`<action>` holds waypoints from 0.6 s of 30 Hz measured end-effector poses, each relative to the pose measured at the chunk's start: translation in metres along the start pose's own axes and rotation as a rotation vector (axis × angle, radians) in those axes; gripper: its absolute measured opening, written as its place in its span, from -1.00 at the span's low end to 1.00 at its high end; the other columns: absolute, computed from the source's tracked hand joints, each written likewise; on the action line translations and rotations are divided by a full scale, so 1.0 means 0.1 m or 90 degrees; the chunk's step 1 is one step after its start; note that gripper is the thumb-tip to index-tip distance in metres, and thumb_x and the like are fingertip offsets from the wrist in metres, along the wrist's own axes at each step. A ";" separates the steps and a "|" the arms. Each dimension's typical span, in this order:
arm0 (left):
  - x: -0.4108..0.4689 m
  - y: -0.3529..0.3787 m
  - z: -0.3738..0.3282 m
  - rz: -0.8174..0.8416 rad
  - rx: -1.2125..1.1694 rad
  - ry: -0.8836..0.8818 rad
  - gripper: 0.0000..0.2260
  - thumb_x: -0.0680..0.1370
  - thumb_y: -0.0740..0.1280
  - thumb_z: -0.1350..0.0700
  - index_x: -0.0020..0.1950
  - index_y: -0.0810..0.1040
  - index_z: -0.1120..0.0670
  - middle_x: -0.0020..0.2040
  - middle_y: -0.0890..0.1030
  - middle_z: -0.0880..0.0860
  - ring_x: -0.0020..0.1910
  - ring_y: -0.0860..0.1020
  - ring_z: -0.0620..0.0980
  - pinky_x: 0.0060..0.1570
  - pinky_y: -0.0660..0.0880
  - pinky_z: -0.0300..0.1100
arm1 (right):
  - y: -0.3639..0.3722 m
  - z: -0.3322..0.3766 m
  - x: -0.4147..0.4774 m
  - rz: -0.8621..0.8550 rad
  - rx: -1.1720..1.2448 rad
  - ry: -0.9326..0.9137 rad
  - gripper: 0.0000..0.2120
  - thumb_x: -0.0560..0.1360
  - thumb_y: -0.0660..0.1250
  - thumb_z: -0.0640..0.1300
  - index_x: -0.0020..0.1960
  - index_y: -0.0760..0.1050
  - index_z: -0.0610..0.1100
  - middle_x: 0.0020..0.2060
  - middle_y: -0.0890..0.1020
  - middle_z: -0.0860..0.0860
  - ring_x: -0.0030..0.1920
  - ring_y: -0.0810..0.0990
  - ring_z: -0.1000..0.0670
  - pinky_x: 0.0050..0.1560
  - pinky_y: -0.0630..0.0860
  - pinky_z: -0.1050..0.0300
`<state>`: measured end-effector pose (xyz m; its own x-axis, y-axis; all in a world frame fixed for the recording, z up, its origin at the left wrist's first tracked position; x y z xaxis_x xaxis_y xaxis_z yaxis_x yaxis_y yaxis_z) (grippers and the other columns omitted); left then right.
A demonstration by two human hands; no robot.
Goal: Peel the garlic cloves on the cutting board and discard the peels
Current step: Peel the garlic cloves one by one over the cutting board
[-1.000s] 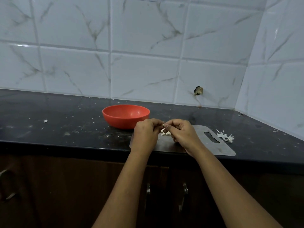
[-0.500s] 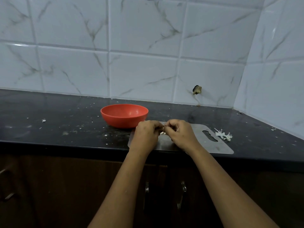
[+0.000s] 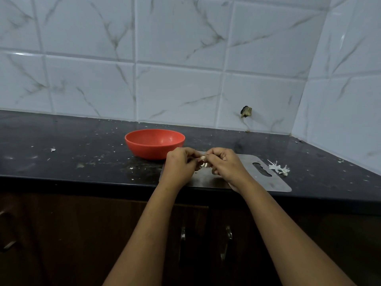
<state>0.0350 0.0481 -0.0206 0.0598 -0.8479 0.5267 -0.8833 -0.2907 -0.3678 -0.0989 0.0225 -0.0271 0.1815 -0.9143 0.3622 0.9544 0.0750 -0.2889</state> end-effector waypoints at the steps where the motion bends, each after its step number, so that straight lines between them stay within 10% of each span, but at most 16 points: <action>1: 0.00 -0.01 0.01 -0.006 -0.007 -0.006 -0.88 0.50 0.37 0.33 -0.03 0.67 0.19 -0.23 0.69 0.08 -0.28 0.66 -0.07 -0.14 0.61 -0.21 | 0.01 -0.01 0.00 0.009 0.014 0.009 -0.80 0.54 0.27 -0.25 -0.23 0.58 -0.19 -0.42 0.50 -0.02 -0.45 0.38 0.12 -0.44 0.33 0.29; 18: -0.01 -0.06 -0.03 -0.028 0.090 0.029 -0.83 0.52 0.36 0.29 0.04 0.68 0.11 -0.25 0.61 -0.04 -0.24 0.59 -0.12 -0.10 0.56 -0.25 | 0.08 0.02 -0.02 0.044 -0.023 0.018 -0.81 0.57 0.28 -0.25 -0.14 0.62 -0.11 -0.37 0.63 0.01 -0.44 0.41 0.12 -0.46 0.38 0.30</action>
<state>0.0386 0.0520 -0.0164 0.0729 -0.8131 0.5776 -0.8060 -0.3891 -0.4460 -0.0912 0.0257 -0.0281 0.2386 -0.9187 0.3148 0.9307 0.1238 -0.3442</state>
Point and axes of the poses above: each hand's wrist, its own x-axis towards the middle knuckle, its own y-axis out of the palm, z = x × y, the point moved 8 cm from there along x, towards the middle knuckle
